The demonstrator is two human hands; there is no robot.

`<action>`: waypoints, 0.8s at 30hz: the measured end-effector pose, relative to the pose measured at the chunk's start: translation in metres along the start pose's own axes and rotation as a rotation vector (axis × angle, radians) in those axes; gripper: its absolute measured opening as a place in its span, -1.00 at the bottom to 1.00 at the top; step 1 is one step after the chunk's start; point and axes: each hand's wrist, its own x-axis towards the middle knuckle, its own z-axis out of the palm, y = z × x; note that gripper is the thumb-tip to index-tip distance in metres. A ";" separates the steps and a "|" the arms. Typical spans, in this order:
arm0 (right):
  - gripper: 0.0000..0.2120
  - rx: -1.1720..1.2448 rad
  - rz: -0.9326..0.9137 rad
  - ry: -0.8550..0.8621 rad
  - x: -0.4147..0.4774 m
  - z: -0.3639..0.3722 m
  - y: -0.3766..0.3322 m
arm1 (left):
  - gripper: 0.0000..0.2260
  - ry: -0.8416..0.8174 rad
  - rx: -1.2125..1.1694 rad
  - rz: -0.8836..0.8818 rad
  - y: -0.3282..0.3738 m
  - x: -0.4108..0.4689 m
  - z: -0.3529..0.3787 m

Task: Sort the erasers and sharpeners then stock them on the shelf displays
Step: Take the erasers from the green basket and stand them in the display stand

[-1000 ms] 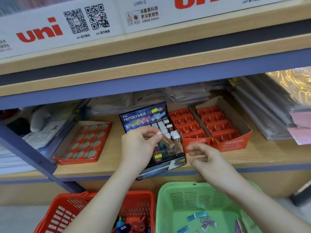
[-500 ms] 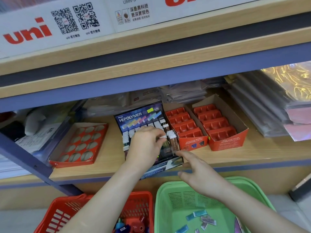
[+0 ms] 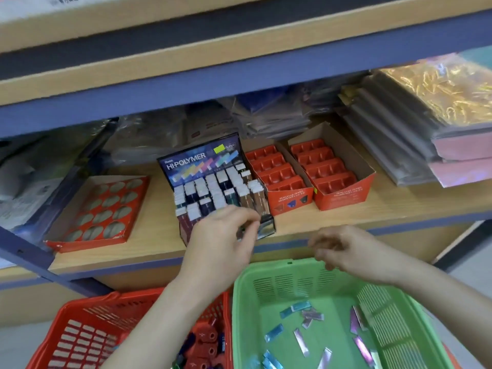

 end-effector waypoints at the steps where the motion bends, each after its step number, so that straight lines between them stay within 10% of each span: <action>1: -0.84 -0.061 0.030 -0.019 -0.004 0.001 0.011 | -0.93 -0.073 -0.030 -0.007 0.000 -0.016 0.008; 9: -0.63 -0.355 0.323 -0.201 -0.015 0.076 0.132 | -0.76 -0.912 0.119 -0.280 -0.027 -0.125 0.153; 15: -0.67 -0.401 0.428 -0.396 0.003 0.156 0.214 | -0.69 -1.419 0.376 -0.131 -0.041 -0.173 0.247; 24: -0.43 -0.353 0.358 -0.572 0.028 0.218 0.274 | -0.63 -1.522 0.460 0.189 -0.051 -0.216 0.301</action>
